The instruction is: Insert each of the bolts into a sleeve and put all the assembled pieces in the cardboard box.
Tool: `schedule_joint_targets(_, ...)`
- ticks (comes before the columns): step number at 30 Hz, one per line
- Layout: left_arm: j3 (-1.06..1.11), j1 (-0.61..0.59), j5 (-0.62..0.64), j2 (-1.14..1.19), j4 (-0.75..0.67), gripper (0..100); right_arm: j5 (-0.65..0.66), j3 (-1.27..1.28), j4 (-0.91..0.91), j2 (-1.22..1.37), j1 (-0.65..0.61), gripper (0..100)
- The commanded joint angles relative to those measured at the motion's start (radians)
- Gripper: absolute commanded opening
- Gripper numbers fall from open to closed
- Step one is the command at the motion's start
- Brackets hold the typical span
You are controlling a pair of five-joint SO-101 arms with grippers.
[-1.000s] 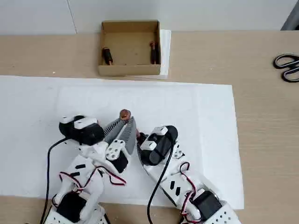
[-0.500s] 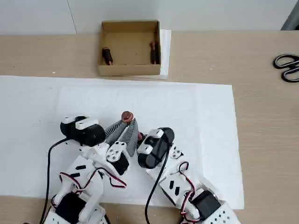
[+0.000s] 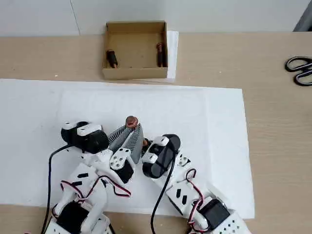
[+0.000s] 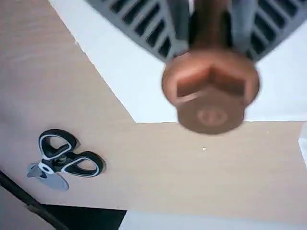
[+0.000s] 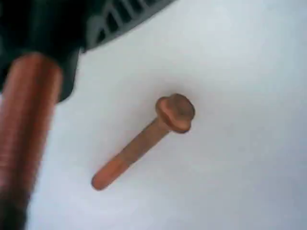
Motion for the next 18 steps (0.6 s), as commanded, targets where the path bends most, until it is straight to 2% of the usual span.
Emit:
schedule_joint_targets(1,-0.033,-0.011,0.005,-0.009,-0.015,1,0.009,-0.017,-0.044,-0.018,-0.027,0.4)
schedule_joint_targets(7,-0.03,-0.055,-0.028,-0.009,-0.038,1,0.011,-0.017,-0.045,-0.018,-0.025,0.4)
schedule_joint_targets(15,-0.03,-0.051,-0.021,-0.009,-0.037,1,0.011,-0.018,-0.05,-0.018,-0.025,0.4)
schedule_joint_targets(18,-0.041,-0.008,-0.021,-0.009,0.002,1,0.012,-0.034,-0.05,-0.018,-0.025,0.4)
